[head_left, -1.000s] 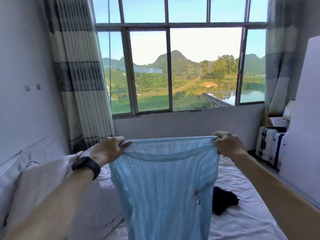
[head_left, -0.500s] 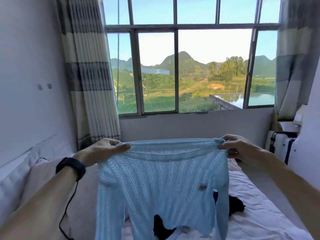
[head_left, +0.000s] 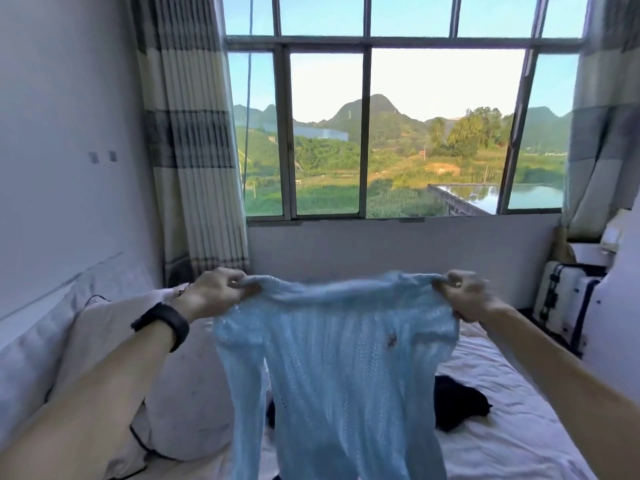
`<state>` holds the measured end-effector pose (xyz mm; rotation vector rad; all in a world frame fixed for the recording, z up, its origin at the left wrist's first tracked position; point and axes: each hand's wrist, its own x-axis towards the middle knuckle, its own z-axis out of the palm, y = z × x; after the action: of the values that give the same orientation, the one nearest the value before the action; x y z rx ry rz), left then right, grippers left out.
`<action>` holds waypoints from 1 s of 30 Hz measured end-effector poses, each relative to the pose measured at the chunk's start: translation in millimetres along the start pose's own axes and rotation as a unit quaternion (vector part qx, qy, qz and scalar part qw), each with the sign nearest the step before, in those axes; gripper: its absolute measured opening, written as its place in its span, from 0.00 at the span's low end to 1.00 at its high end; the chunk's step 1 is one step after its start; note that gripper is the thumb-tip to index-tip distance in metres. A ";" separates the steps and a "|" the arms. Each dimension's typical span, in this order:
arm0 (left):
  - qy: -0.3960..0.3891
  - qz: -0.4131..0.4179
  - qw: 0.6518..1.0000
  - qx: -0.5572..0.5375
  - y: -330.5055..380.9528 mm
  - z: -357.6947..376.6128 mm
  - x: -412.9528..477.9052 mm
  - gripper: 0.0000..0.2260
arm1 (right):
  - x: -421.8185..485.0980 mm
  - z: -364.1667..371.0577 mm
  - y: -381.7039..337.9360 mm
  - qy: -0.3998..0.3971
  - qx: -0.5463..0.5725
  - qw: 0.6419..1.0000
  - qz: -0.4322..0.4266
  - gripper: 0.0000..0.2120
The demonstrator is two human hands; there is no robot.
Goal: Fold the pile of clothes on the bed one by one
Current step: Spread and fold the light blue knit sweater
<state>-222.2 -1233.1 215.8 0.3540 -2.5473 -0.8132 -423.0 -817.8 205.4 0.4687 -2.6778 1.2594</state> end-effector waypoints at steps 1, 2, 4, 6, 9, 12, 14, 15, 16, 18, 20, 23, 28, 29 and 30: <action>-0.001 -0.004 1.000 -0.011 -5.1 -0.7 -1.6 0.20 | -0.4 0.0 4.3 0.023 -0.019 1.000 0.006 0.13; 0.016 0.000 0.999 -0.043 -11.0 -3.3 -2.3 0.21 | -0.3 -0.8 7.3 0.062 -0.020 0.998 0.001 0.13; 0.038 0.007 0.995 -0.095 -20.4 -9.8 -4.6 0.26 | -2.2 -2.5 8.0 0.113 -0.018 0.993 -0.016 0.14; 0.002 0.006 0.997 -0.078 -24.2 -8.3 -13.7 0.22 | -4.0 0.5 11.0 0.128 -0.023 0.991 -0.031 0.13; -0.009 0.053 0.996 0.071 -34.1 2.3 -28.2 0.15 | -10.1 7.6 20.7 0.112 -0.017 0.993 -0.038 0.13; 0.083 0.094 0.992 0.022 -37.3 7.5 -45.0 0.24 | -25.4 19.4 35.1 0.114 0.002 0.993 -0.035 0.16; 0.112 0.070 0.987 -0.097 -37.7 21.0 -56.2 0.26 | -42.8 26.4 45.0 0.112 -0.021 0.993 -0.032 0.14; 0.077 0.026 0.986 -0.147 -36.1 30.2 -67.7 0.23 | -51.7 28.8 51.8 0.115 -0.031 0.993 -0.026 0.14; 0.012 -0.017 0.983 -0.181 -36.1 40.3 -79.3 0.23 | -61.3 29.9 60.5 0.115 -0.039 0.993 -0.010 0.14; -0.055 -0.036 0.982 -0.176 -62.6 64.6 -90.9 0.28 | -84.8 29.7 80.5 0.110 -0.056 0.992 0.008 0.19; -0.024 -0.043 0.988 -0.144 -86.8 81.2 -103.9 0.22 | -108.8 28.3 104.4 0.121 -0.089 0.989 0.012 0.28; 0.021 -0.052 0.993 -0.104 -88.5 105.7 -135.6 0.19 | -139.4 23.1 129.6 0.155 -0.109 0.982 -0.025 0.35; 0.049 -0.068 0.993 -0.085 -53.4 141.7 -204.5 0.15 | -187.9 18.0 168.7 0.218 -0.039 0.975 -0.001 0.34; 0.046 -0.093 0.990 -0.096 -48.1 149.5 -218.3 0.15 | -199.1 18.5 179.8 0.230 -0.023 0.973 0.003 0.33; 0.047 -0.113 0.986 -0.110 -42.2 158.2 -233.5 0.15 | -211.5 18.4 190.2 0.240 -0.006 0.971 0.009 0.32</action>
<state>-90.6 -1104.6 -2.1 0.6010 -2.3296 -1.1215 -288.4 -671.9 0.7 0.1143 -2.2822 1.1767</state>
